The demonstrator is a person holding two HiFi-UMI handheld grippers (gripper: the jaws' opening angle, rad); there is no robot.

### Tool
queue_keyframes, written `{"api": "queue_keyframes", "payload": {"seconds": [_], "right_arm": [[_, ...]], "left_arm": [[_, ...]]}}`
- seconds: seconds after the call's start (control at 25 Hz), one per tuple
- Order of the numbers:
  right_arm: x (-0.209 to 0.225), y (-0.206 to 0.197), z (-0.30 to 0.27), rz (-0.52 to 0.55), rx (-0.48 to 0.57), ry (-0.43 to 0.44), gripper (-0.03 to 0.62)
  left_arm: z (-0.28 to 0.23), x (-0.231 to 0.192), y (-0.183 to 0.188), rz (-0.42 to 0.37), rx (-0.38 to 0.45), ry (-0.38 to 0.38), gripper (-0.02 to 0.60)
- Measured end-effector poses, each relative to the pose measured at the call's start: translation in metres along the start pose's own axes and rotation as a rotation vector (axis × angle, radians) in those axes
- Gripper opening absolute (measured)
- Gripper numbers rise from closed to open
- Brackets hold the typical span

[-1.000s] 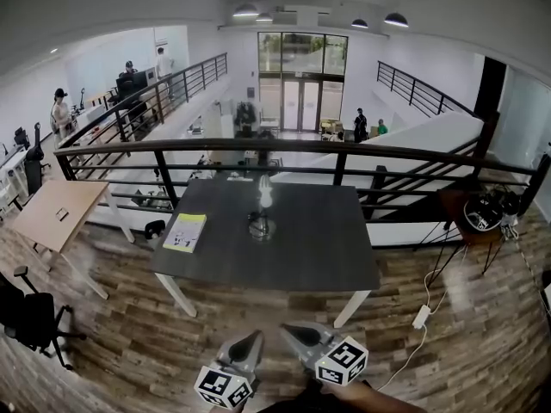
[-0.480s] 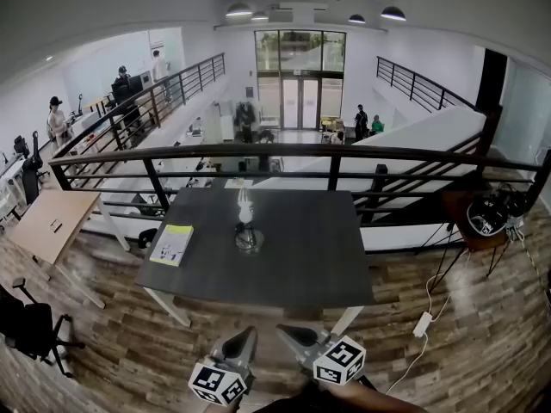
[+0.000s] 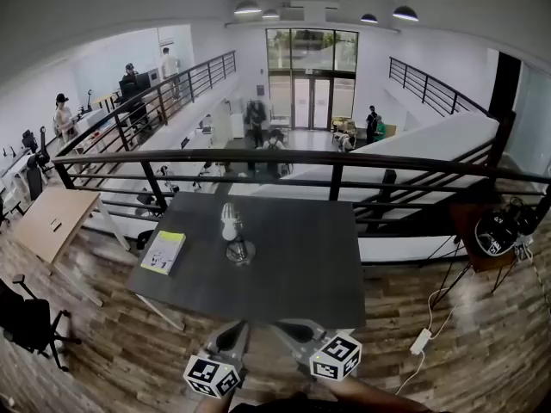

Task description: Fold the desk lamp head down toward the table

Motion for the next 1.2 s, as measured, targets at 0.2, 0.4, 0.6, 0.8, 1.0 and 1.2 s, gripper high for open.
{"api": "queue_keyframes", "payload": {"seconds": [0.2,0.4,0.6,0.8,1.0,1.2], "right_arm": [[0.019,0.005,-0.006,-0.011,-0.005,0.01,0.003],[0.036,0.009,-0.012,-0.014,-0.002,-0.018,0.003],[0.052,0.011,-0.032,-0.021,0.004,-0.055,0.002],[0.066,0.017,-0.075,-0.005,0.007,-0.087,0.003],[0.077,0.025,-0.131,-0.01,0.012,-0.14,0.003],[0.088,0.035,-0.183,0.0,0.044,-0.202,0.003]], "left_arm": [[-0.021,-0.01,-0.002,0.006,-0.005,0.012,0.002],[-0.043,-0.02,-0.004,0.008,-0.009,-0.021,0.002],[-0.064,-0.049,-0.006,0.025,-0.013,-0.058,0.002],[-0.088,-0.096,-0.003,0.035,-0.003,-0.104,0.002],[-0.106,-0.153,0.007,0.042,-0.021,-0.172,0.002],[-0.12,-0.208,0.02,0.033,-0.029,-0.239,0.002]]}}
Point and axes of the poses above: the fingertips, and each gripper's own axes: z backward along the fingers, x to its right, y out of its top, the point moved 10 cm from there along z, backward along the fingers, and after that the axes turned 4 degrees about -z, right-handed, at the moved point
